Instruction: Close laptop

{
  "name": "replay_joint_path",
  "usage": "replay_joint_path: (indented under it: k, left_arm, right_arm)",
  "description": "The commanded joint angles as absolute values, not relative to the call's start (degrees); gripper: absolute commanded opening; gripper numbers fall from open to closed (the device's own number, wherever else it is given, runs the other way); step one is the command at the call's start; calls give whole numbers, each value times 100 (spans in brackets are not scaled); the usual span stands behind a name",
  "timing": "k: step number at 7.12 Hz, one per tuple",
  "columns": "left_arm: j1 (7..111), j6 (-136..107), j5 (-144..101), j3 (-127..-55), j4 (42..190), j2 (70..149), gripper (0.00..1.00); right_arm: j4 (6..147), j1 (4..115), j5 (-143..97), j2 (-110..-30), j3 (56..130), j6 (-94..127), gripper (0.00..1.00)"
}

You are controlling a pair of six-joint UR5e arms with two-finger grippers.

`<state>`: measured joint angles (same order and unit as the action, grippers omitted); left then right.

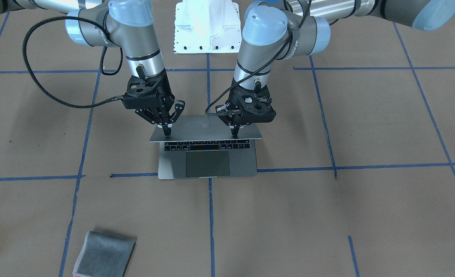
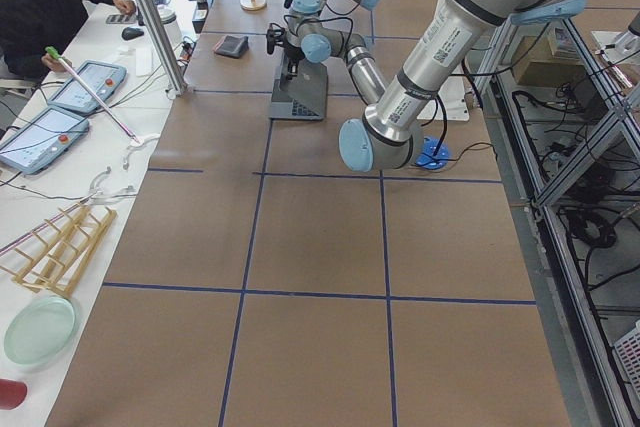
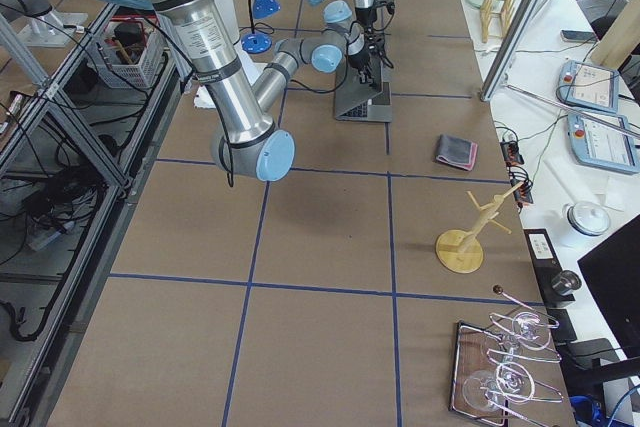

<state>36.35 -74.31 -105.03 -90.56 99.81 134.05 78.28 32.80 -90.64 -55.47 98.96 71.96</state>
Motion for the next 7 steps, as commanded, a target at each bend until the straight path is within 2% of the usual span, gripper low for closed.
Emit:
replay_joint_path:
  k: [1, 3, 7]
  left_arm:
    - [3647, -7357, -10503, -8580, 10439, 13447, 0]
    - [3647, -7339, -10503, -8316, 10459, 13579, 0]
    - [3647, -7321, -10503, -7358, 11108, 13869, 0]
  right_arm:
    - [7465, 3357, -9149, -5309, 9258, 7198, 0]
    - [7005, 3506, -9429, -5213, 8756, 7198, 0]
    - [6987, 3620, -9640, -5186, 8745, 7198, 0]
